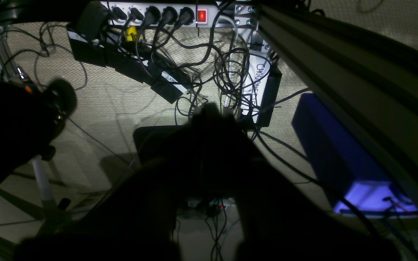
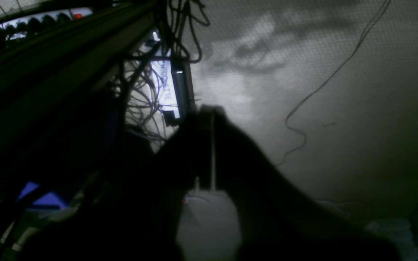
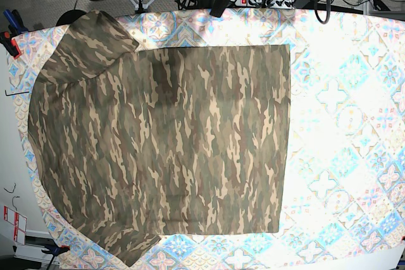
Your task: Fold the T-shirt properly
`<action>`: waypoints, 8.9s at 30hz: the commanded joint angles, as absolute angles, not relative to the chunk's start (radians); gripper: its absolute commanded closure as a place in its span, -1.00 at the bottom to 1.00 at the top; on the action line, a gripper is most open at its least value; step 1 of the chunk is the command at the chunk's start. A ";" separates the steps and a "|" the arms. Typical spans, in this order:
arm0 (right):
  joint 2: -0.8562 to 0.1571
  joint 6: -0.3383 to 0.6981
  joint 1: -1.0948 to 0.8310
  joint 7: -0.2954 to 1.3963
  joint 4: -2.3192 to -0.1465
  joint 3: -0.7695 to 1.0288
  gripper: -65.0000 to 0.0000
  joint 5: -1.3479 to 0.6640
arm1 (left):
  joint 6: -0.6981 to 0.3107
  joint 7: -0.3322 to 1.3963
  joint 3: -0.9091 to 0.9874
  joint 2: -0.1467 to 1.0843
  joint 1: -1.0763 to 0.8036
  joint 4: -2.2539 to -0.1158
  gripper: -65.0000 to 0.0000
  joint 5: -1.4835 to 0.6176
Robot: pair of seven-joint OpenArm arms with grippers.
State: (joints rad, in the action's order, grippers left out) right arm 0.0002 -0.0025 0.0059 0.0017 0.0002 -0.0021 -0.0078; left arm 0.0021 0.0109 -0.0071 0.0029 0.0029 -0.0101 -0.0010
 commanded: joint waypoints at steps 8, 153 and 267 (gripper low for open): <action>-0.001 0.002 0.008 0.007 0.000 -0.005 0.99 -0.007 | 0.002 0.008 -0.007 0.004 0.005 -0.008 1.00 0.004; -0.351 0.163 -0.753 0.120 -1.675 0.186 -0.15 -0.917 | -0.005 0.760 0.191 0.239 -0.558 -2.002 0.73 -0.414; -0.414 0.292 -0.631 0.176 -1.538 0.021 0.98 -0.779 | -0.698 0.997 0.059 0.323 -0.285 -1.406 0.96 -0.578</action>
